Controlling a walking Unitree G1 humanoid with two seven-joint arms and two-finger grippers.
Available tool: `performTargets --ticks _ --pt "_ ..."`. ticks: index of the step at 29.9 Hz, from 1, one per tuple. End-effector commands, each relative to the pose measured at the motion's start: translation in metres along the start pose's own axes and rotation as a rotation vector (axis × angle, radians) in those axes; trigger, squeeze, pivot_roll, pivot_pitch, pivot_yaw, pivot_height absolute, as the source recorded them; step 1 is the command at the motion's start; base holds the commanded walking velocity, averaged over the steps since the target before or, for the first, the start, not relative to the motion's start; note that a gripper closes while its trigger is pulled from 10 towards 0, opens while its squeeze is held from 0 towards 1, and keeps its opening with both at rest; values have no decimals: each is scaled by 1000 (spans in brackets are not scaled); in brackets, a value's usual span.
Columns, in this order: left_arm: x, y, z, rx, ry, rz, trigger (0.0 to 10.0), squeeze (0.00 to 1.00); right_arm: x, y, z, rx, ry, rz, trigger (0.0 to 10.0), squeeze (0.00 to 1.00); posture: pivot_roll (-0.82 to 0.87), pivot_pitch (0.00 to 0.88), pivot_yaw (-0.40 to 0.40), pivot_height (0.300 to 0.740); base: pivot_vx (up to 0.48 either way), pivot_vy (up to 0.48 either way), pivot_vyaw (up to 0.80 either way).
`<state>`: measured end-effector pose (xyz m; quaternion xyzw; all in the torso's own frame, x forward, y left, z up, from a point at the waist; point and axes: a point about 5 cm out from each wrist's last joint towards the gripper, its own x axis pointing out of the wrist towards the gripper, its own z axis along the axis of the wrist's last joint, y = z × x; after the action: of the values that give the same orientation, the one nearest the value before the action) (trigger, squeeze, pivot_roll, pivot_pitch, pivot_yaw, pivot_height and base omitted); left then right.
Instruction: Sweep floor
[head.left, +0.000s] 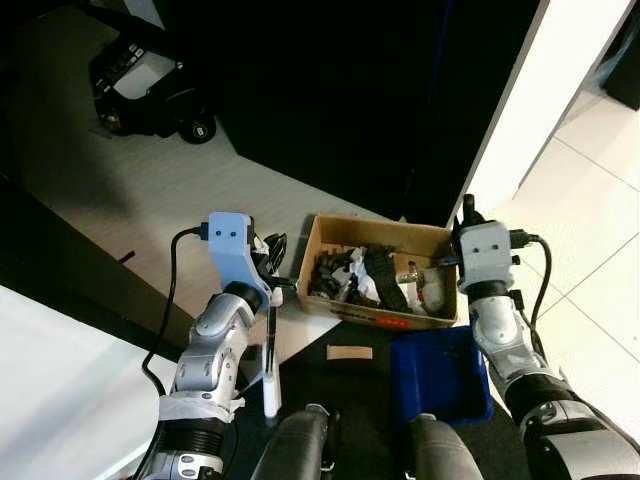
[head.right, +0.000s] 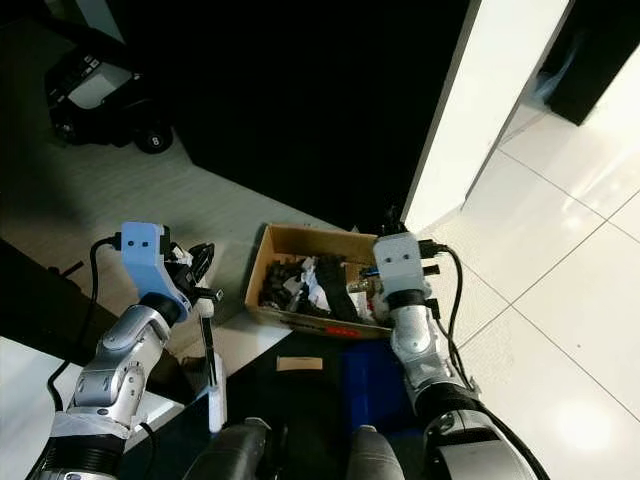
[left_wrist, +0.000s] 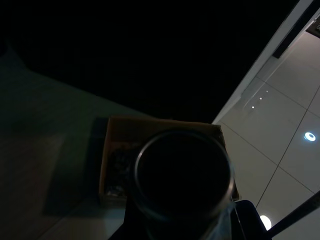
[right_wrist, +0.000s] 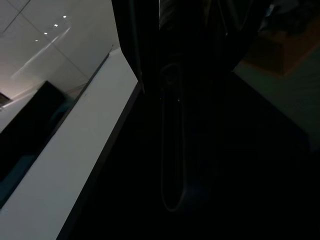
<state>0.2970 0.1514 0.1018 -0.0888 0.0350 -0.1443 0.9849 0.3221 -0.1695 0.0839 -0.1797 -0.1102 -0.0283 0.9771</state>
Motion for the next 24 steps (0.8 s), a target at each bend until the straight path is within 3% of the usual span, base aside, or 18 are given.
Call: performTargets --ticks 1,7,11,13,16,20,24 --pt "-3 4 1 10 -9 3 10000 0 -7 3 -8 -40 24 9 10000 0 40 206 83 740 0 0 0" --pt "-5 3 0 5 -8 2 10000 0 -2 10 -7 72 98 -107 10000 0 51 207 85 740 0 0 0" --pt "-5 3 0 5 -7 2 10000 0 -1 16 -5 66 94 -100 10000 0 50 206 85 740 0 0 0" --pt "-5 3 -1 5 -7 0 10000 0 -4 28 -3 68 91 -64 10000 0 49 205 82 740 0 0 0" --pt "-3 1 -3 -4 -7 -3 10000 0 -14 48 -1 -10 40 49 10000 0 45 202 71 740 0 0 0" --pt "-4 0 -6 -18 -1 -14 10000 0 -17 54 2 -47 -3 105 10000 0 45 202 71 740 0 0 0" --pt "-4 2 -9 -36 7 -25 10000 0 -20 61 2 -23 9 130 10000 0 45 202 71 740 0 0 0"
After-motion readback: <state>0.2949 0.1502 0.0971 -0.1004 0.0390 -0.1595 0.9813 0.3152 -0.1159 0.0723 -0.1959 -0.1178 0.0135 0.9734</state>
